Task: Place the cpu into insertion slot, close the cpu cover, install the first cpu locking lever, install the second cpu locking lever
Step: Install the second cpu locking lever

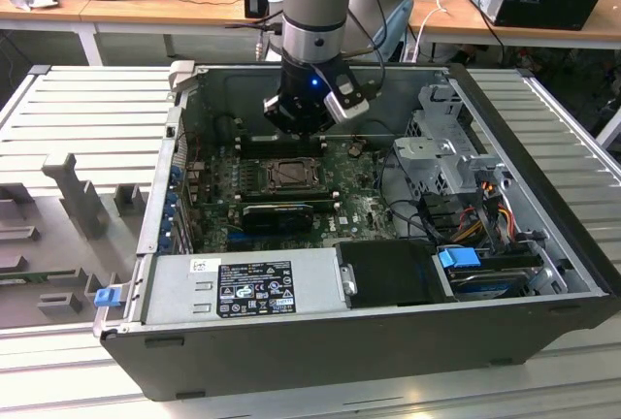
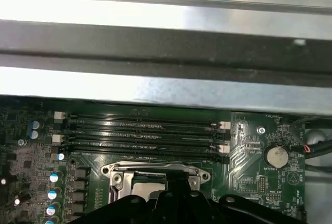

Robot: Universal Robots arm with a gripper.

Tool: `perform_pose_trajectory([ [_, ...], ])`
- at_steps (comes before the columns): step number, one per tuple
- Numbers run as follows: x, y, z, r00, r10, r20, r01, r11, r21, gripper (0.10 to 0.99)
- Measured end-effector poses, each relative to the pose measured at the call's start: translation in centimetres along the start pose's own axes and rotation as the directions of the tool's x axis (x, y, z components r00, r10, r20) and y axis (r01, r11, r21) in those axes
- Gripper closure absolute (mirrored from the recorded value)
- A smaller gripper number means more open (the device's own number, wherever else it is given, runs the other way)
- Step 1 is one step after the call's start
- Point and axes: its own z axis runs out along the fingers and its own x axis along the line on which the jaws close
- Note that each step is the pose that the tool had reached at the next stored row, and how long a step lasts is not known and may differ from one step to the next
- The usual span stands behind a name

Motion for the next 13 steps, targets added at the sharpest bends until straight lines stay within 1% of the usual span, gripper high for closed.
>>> perform_pose_trajectory([
  [1, -0.01, 0.04, -0.41, 1.0000, 0.000, 0.0001, 0.000, 1.0000, 0.000, 0.980],
  [3, -0.01, 0.06, -0.90, 1.0000, 0.000, 0.0000, 0.000, 1.0000, 0.000, 0.980],
  [5, 0.00, -0.18, -0.92, 1.0000, 0.000, 0.0000, 0.000, 1.0000, 0.000, 0.980],
  [6, 0.02, -0.53, -0.96, 1.0000, 0.000, -0.0001, 0.000, 1.0000, 0.000, 0.980],
  [7, 0.05, -1.13, -1.02, 1.0000, 0.000, 0.0000, 0.000, 1.0000, 0.000, 0.980],
  [9, 0.06, -1.34, -1.04, 1.0000, 0.000, 0.0000, 0.000, 1.0000, 0.000, 0.980],
  [13, 0.10, -2.05, -1.08, 1.0000, 0.000, 0.0000, 0.000, 1.0000, 0.000, 0.980],
])
